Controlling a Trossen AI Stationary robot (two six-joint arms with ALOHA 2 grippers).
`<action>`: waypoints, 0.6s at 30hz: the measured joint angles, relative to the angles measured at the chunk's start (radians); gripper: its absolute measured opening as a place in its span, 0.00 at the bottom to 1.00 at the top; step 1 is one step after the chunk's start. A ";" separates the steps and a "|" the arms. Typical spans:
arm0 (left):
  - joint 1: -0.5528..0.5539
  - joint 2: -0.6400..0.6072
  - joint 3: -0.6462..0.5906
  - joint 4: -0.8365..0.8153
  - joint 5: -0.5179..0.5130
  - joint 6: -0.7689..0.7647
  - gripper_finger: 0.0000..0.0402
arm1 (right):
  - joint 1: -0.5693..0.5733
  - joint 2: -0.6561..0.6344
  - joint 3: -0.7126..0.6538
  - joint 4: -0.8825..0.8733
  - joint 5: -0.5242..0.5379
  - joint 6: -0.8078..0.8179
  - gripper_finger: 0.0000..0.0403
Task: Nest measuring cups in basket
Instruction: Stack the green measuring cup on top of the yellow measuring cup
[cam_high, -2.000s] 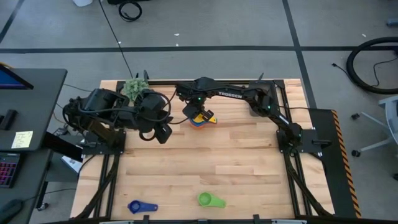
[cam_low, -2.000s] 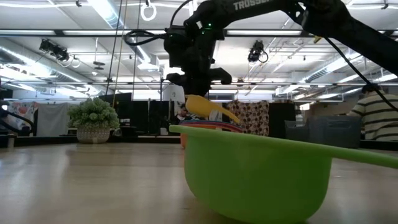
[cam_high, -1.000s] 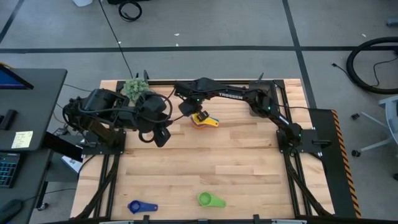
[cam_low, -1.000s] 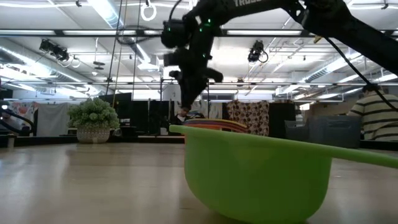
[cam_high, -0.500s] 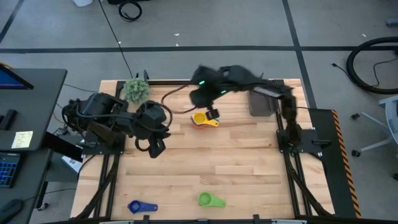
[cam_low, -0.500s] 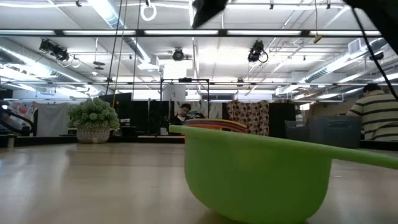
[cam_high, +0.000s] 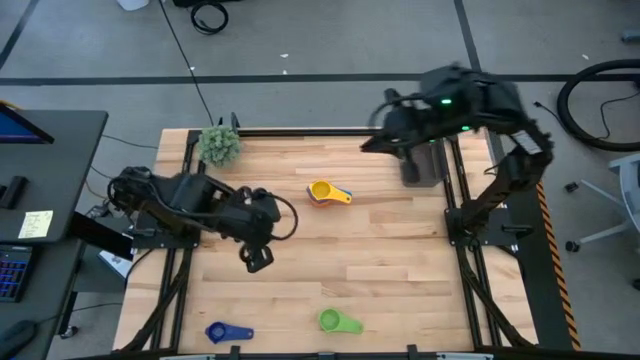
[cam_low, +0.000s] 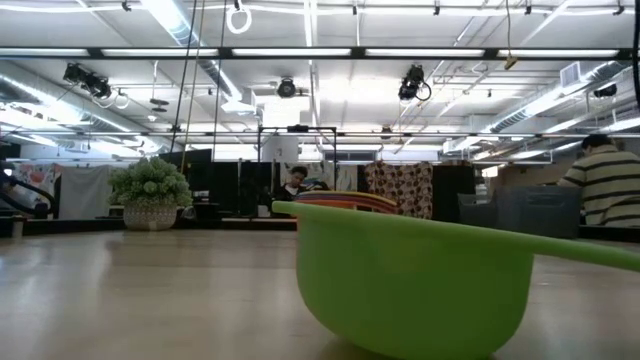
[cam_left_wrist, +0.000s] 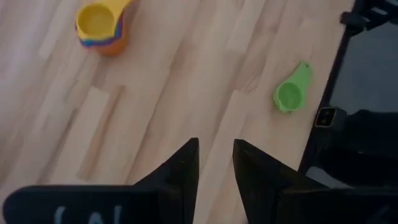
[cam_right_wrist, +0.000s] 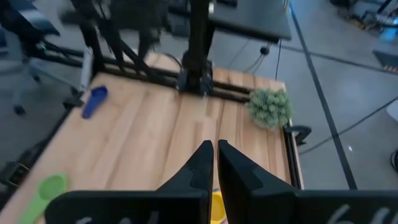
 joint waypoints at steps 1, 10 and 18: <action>0.000 0.000 -0.028 0.023 0.000 -0.013 0.26 | 0.007 -0.016 0.000 -0.003 0.000 0.002 0.07; -0.005 0.001 -0.290 0.354 0.114 -0.075 0.26 | 0.047 -0.119 0.000 -0.042 0.000 0.000 0.07; -0.006 0.001 -0.541 0.814 0.259 -0.101 0.29 | 0.048 -0.156 0.000 -0.120 0.002 -0.001 0.07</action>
